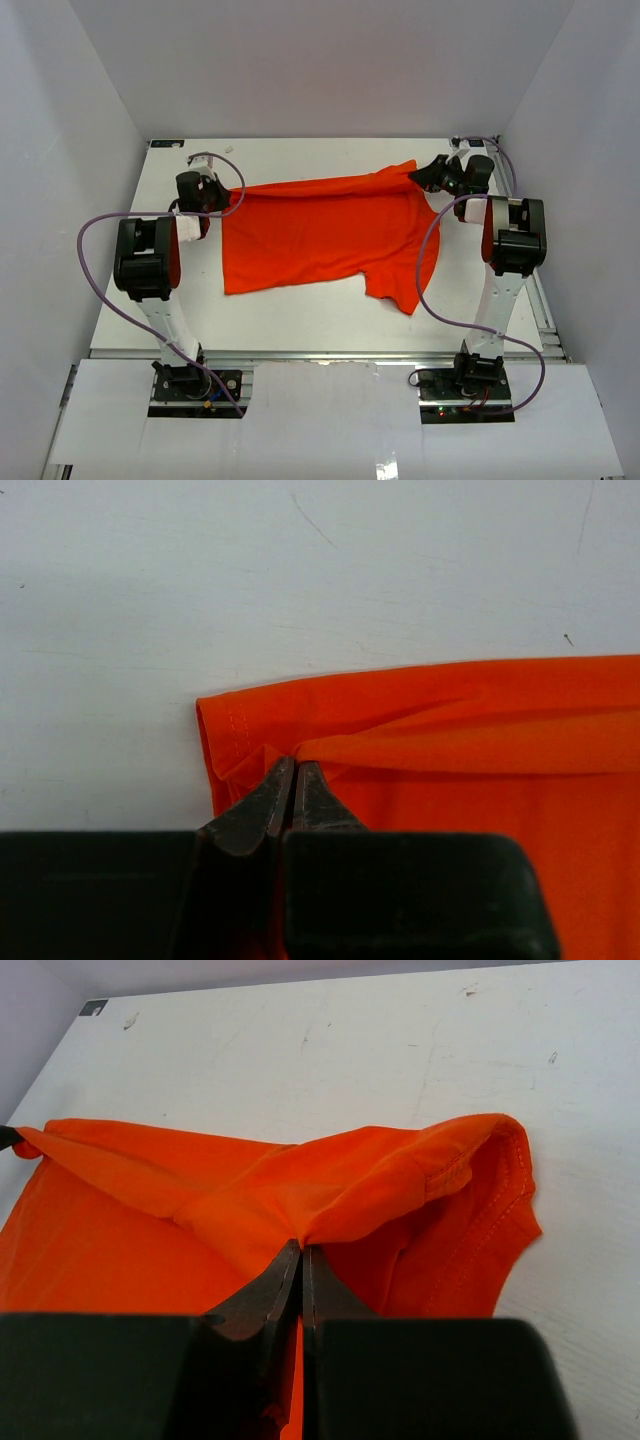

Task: Fold and stack the t-shirts
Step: Fold the tshirt

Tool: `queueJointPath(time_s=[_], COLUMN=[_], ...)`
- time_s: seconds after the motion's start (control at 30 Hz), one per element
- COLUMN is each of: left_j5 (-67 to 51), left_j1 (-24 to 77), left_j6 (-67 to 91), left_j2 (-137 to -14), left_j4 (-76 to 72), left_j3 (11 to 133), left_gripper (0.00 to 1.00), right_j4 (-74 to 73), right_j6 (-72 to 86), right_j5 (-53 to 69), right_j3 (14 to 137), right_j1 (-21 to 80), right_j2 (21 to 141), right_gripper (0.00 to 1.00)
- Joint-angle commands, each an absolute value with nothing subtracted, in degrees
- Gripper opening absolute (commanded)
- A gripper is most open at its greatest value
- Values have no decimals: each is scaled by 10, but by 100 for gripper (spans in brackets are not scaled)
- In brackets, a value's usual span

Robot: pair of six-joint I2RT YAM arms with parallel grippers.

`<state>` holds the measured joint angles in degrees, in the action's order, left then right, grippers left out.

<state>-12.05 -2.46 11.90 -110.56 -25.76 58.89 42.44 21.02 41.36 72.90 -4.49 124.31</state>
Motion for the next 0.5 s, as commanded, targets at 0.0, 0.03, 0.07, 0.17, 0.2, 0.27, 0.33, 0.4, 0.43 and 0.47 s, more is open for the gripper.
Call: queueJointPath(time_s=[0.0,0.03,0.07,0.17,0.2,0.27,0.33,0.4,0.43,0.47], left_j5=[-120,-119,-119,-117,-117,-116,-116,-118,-118,-119], left_j1=[-28,-28,-28,-28,-28,-28,-28,-28,-28,-28], left_j6=[106,106,106,105,103,104,103,103,101,102], left_j2=[-1070,-1071,-1074,-1080,-1082,-1085,-1085,-1082,-1080,-1078], left_j4=[-258,-256,-256,-253,-252,-251,-250,-249,-247,-244], left_j3=[592,594,597,601,604,606,606,604,601,599], left_gripper=[8,8,8,8,8,8,8,9,10,11], right_j4=[446,447,447,446,445,441,436,431,427,425], right_j6=[209,209,210,211,209,207,200,194,190,187], right_j5=[421,420,420,421,420,419,419,419,419,420], right_j3=[723,722,722,716,715,709,705,699,697,694], right_j1=[-49,-49,-49,-49,-49,-49,-49,-48,-49,-49], right_j2=[1205,1204,1203,1201,1201,1201,1201,1201,1199,1199], right_gripper=[6,6,6,6,6,6,6,7,7,7])
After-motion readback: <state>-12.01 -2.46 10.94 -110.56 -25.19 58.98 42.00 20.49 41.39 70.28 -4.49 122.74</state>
